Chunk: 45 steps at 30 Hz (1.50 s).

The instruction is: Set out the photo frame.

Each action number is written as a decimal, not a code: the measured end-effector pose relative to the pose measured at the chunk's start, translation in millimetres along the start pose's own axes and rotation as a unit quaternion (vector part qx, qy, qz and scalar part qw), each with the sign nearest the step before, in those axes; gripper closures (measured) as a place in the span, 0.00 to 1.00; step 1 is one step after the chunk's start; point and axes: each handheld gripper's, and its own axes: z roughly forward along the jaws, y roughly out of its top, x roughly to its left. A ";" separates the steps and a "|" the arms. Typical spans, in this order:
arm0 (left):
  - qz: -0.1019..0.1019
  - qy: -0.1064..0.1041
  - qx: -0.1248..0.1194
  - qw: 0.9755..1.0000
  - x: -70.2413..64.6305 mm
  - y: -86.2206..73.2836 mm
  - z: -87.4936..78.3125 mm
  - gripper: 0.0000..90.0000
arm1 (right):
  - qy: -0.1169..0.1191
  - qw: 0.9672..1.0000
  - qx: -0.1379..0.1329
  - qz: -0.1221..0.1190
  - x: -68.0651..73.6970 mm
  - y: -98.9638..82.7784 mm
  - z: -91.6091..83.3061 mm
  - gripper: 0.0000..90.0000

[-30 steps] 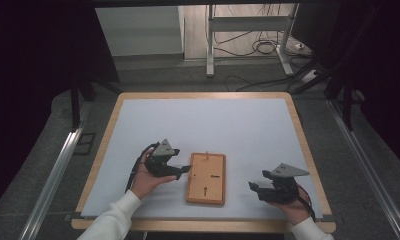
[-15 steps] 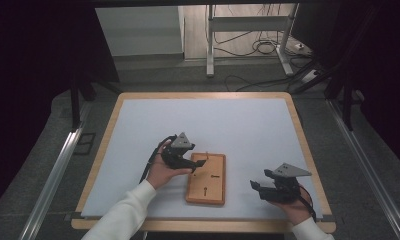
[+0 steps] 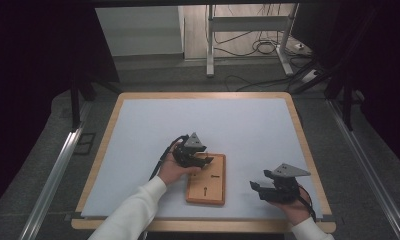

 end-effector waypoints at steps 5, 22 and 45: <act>0.000 -0.005 0.004 1.000 1.5 0.9 3.7 0.63 | 0.001 1.000 0.001 0.000 0.0 -0.3 0.9 0.34; -0.011 -0.032 0.007 0.999 5.3 5.0 9.8 0.93 | 0.003 1.000 0.005 0.002 0.5 -0.9 2.7 0.34; -0.057 -0.087 0.026 0.994 19.0 8.1 10.3 0.91 | 0.019 0.999 -0.016 -0.037 15.3 3.1 3.4 0.34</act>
